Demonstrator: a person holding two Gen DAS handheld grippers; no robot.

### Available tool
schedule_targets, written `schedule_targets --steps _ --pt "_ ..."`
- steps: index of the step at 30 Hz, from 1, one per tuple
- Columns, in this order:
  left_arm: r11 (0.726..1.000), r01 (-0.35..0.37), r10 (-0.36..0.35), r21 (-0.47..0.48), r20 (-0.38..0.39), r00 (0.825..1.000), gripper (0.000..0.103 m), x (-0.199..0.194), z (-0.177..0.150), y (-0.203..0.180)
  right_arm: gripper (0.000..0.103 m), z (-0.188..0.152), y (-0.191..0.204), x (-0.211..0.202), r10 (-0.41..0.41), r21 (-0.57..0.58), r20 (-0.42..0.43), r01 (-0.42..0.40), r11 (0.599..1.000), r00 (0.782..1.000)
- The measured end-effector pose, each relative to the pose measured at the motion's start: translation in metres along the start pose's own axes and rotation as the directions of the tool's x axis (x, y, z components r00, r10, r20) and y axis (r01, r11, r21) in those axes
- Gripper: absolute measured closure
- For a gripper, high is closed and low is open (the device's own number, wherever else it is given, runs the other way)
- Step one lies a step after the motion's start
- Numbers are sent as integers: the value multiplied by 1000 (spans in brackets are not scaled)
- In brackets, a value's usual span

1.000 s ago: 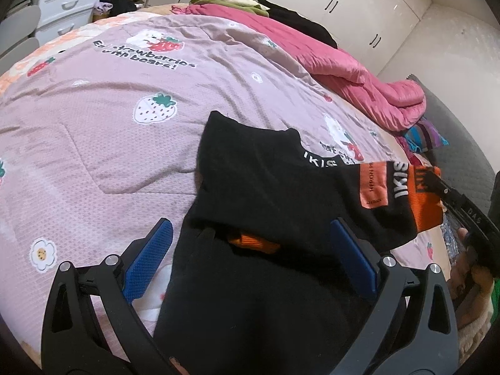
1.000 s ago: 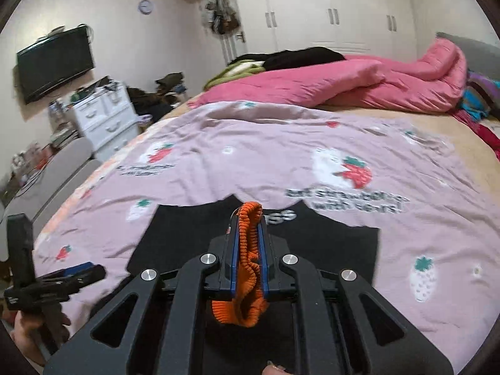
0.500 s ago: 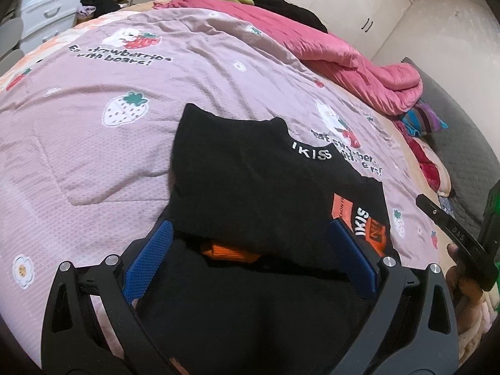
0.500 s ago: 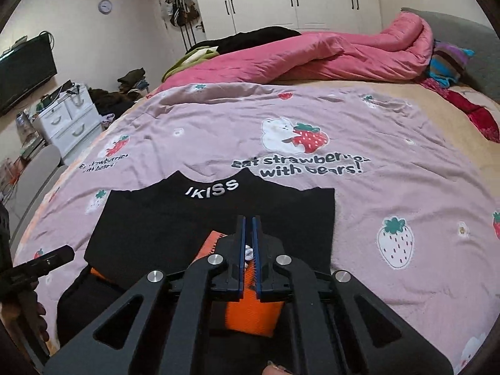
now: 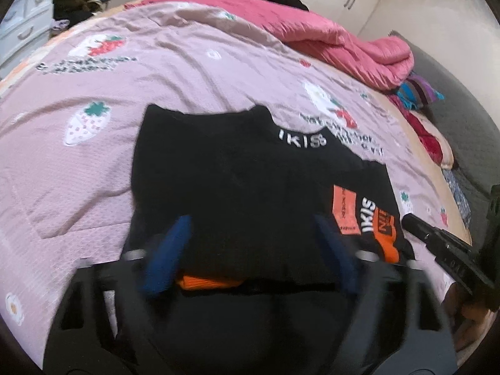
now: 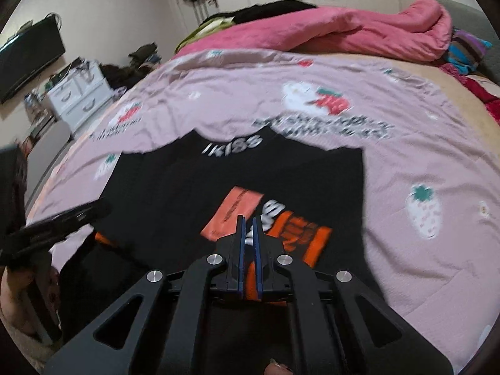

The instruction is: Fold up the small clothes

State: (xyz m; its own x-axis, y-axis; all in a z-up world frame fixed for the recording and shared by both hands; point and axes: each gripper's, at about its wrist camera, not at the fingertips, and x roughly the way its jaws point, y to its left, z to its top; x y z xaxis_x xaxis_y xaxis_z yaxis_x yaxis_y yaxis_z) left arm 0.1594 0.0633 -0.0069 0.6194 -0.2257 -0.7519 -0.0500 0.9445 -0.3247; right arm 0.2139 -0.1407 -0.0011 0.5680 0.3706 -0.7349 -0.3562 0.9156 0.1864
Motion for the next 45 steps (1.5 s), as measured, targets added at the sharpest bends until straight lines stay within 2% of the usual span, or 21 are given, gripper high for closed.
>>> schedule_targets --steps 2,3,6,9,11,16,18,19,23,30,34,37,39,42,45 --pt "1000 -6 6 0 -31 1000 58 8 -2 4 87 -2 9 6 14 -17 -14 -14 1000 1000" --pt "1000 -6 6 0 -39 999 59 11 -5 6 86 -3 14 9 26 -24 -25 -27 999 999" --pt "1000 -6 4 -25 -72 997 60 20 -12 17 82 -3 24 15 64 -22 -43 -65 998 997" --pt "999 7 -10 -45 -72 997 62 21 -17 23 80 -4 31 19 73 -27 -53 -74 997 996" --pt "999 12 -15 -47 -70 997 62 20 -17 24 71 -4 32 24 80 -23 -62 -82 996 995" --pt "999 18 -21 -50 -67 998 62 20 -17 25 69 -8 27 36 74 15 -101 -73 997 992" --pt "998 25 -28 -53 -62 998 62 19 -18 26 61 -10 24 39 56 19 -109 -54 998 992" --pt "998 27 -30 -55 -60 998 62 20 -18 27 51 -12 22 41 29 17 -121 -28 999 992" --pt "998 30 -33 -52 -62 998 62 20 -18 27 49 -19 13 51 26 45 -162 -19 999 986" --pt "999 29 -32 -46 -65 997 62 21 -17 26 48 -21 14 45 23 46 -142 -16 999 990" --pt "998 31 -35 -52 -60 998 61 20 -18 27 39 -19 13 32 54 70 -116 -46 997 992" --pt "998 31 -34 -57 -58 998 61 19 -18 27 25 -19 12 21 49 78 -91 -42 996 995" --pt "998 29 -32 -55 -57 998 61 18 -19 26 24 -18 8 13 65 97 -72 -58 994 995" --pt "998 31 -34 -53 -56 998 58 16 -19 24 17 -18 3 5 52 108 -52 -46 993 997" --pt "998 26 -28 -51 -54 998 56 15 -20 22 14 -18 -1 -3 40 117 -36 -36 992 999"
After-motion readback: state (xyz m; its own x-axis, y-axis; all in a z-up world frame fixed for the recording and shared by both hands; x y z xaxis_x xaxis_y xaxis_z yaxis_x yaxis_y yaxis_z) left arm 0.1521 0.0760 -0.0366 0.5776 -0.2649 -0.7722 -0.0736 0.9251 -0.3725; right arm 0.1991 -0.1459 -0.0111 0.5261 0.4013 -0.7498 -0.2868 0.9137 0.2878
